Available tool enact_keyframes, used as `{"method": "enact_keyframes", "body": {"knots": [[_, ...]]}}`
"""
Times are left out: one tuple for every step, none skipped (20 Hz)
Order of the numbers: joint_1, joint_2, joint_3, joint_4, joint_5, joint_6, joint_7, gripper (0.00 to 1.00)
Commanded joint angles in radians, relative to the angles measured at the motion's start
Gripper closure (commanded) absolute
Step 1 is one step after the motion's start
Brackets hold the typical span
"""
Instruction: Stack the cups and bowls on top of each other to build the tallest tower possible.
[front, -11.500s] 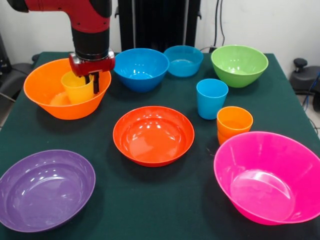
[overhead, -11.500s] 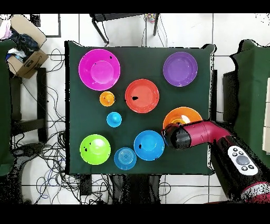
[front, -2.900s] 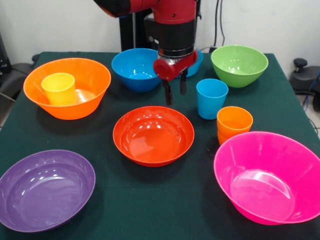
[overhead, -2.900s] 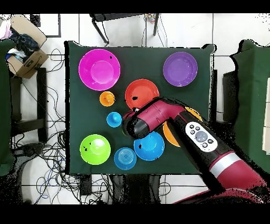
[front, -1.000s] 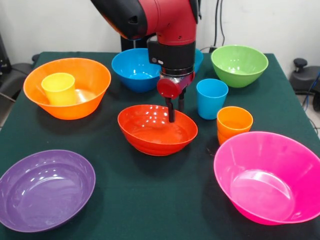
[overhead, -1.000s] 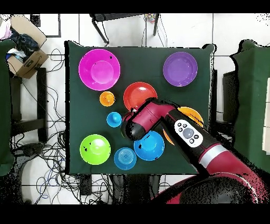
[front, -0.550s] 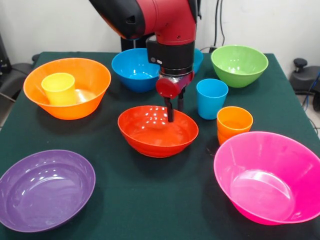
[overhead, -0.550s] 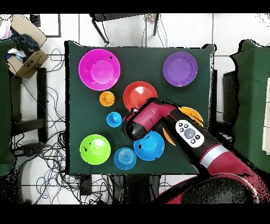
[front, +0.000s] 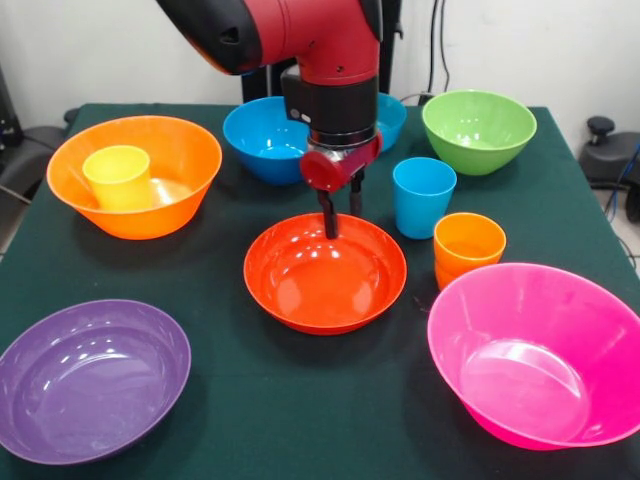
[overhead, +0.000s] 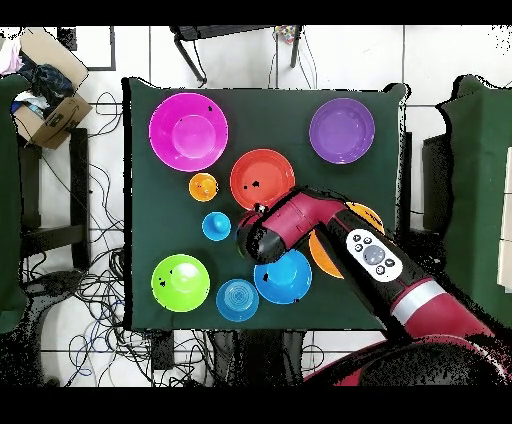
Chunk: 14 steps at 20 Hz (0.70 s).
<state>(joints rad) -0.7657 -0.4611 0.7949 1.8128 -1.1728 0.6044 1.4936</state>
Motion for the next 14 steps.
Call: {"method": "enact_keyframes", "body": {"knots": [[0.005, 0.0, -0.032, -0.031, 0.004, 0.079, -0.311, 0.0], [0.004, -0.001, -0.031, -0.03, 0.006, 0.081, -0.311, 0.0], [0.004, -0.002, -0.03, -0.029, 0.006, 0.082, -0.312, 0.0], [0.006, 0.0, -0.031, -0.032, 0.005, 0.083, -0.314, 0.0], [0.009, 0.003, -0.031, -0.035, 0.004, 0.084, -0.316, 0.0], [0.01, 0.003, -0.031, -0.035, 0.002, 0.086, -0.323, 0.0], [0.012, 0.002, -0.03, -0.038, 0.002, 0.094, -0.339, 0.0], [0.012, 0.004, -0.031, -0.04, 0.0, 0.101, -0.359, 0.0], [0.012, 0.004, -0.029, -0.04, 0.003, 0.107, -0.373, 0.0], [0.009, 0.005, -0.026, -0.039, 0.009, 0.113, -0.386, 0.0], [0.007, 0.007, -0.025, -0.038, 0.013, 0.119, -0.399, 0.0], [0.003, 0.01, -0.021, -0.037, 0.02, 0.131, -0.426, 0.0], [0.001, 0.011, -0.019, -0.034, 0.027, 0.144, -0.451, 0.0], [-0.005, 0.013, -0.015, -0.031, 0.038, 0.154, -0.468, 0.0]]}}
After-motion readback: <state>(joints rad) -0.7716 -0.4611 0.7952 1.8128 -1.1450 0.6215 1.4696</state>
